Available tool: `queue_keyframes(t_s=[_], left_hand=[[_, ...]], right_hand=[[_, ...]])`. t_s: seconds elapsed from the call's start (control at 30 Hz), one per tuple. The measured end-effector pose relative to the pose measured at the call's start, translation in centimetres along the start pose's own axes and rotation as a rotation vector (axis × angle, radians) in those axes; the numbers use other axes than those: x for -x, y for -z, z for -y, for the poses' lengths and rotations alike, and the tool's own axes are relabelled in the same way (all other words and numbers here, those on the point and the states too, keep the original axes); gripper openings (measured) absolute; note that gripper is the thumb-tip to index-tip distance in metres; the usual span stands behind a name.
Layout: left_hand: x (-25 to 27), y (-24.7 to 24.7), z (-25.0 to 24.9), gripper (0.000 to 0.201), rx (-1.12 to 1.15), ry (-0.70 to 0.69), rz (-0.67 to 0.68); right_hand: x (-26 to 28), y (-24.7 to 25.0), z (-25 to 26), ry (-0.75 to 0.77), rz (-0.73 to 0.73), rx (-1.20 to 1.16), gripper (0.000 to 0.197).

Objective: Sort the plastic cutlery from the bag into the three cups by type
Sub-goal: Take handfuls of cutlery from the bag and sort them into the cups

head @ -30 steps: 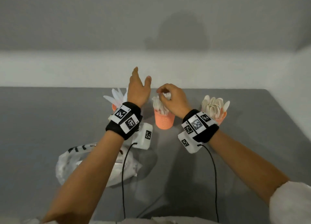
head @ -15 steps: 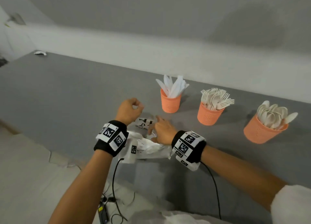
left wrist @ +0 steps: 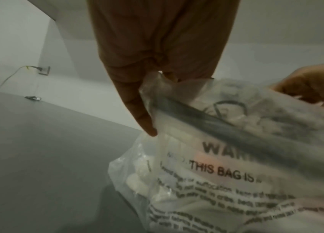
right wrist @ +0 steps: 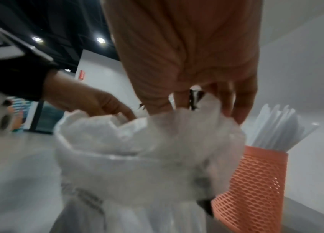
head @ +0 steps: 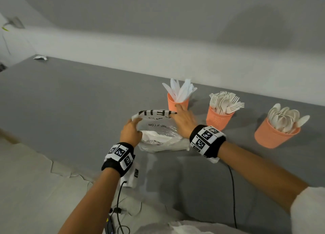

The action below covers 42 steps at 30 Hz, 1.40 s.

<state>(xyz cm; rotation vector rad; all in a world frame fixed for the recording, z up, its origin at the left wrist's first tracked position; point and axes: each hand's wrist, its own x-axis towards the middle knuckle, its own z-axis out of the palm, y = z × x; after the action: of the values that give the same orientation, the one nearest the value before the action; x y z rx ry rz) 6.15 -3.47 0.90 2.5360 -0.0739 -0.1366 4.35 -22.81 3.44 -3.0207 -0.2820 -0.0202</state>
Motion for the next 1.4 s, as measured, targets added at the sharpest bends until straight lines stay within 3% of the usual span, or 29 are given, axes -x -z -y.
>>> queue_keyframes(t_s=[0.07, 0.13, 0.23, 0.33, 0.47, 0.57, 0.63, 0.73, 0.8, 0.97, 1.23, 1.3, 1.4], left_hand=[[-0.2, 0.0, -0.3, 0.058, 0.046, -0.011, -0.020], [-0.5, 0.0, -0.5, 0.060, 0.077, -0.025, -0.025], [-0.5, -0.2, -0.2, 0.059, 0.060, -0.029, -0.021], [0.0, -0.3, 0.1, 0.060, 0.017, 0.014, -0.015], [0.2, -0.2, 0.2, 0.062, 0.002, 0.033, -0.009], [0.0, -0.2, 0.2, 0.062, 0.008, -0.009, -0.003], [0.1, -0.1, 0.2, 0.063, 0.009, -0.016, -0.002], [0.5, -0.1, 0.2, 0.065, 0.019, -0.003, 0.004], [0.7, -0.2, 0.2, 0.065, 0.026, 0.007, 0.009], [0.7, -0.7, -0.3, 0.062, 0.055, 0.039, 0.020], [0.6, -1.1, -0.9, 0.063, 0.042, 0.085, 0.054], [0.6, -0.9, -0.9, 0.063, 0.043, 0.093, 0.060], [0.4, -0.5, -0.6, 0.061, 0.032, 0.101, 0.065]], right_hand=[[0.2, -0.4, 1.4, 0.045, -0.115, 0.108, 0.038], [0.4, -0.8, 2.8, 0.159, -0.141, 0.141, 0.026], [0.2, -1.2, 4.3, 0.194, 0.024, 0.122, 0.020], [0.6, -0.3, 5.8, 0.160, -0.001, 0.154, 0.015], [0.4, -1.8, 7.1, 0.219, 0.095, 0.066, 0.025], [-0.3, -2.5, 6.0, 0.091, 0.222, -0.073, 0.025], [-0.7, -3.0, 4.9, 0.024, 0.379, -0.128, 0.036], [-0.5, -4.0, 3.4, -0.002, 0.461, -0.143, 0.049], [-0.1, -4.9, 3.2, 0.014, 0.420, -0.160, 0.049], [0.2, -6.8, 4.0, 0.110, 0.278, 0.085, 0.048], [-0.2, -8.2, 4.7, 0.114, 0.251, 0.236, 0.038], [-0.7, -8.1, 4.8, 0.084, 0.245, 0.222, 0.033], [-1.5, -8.0, 4.1, 0.055, 0.239, 0.009, 0.040]])
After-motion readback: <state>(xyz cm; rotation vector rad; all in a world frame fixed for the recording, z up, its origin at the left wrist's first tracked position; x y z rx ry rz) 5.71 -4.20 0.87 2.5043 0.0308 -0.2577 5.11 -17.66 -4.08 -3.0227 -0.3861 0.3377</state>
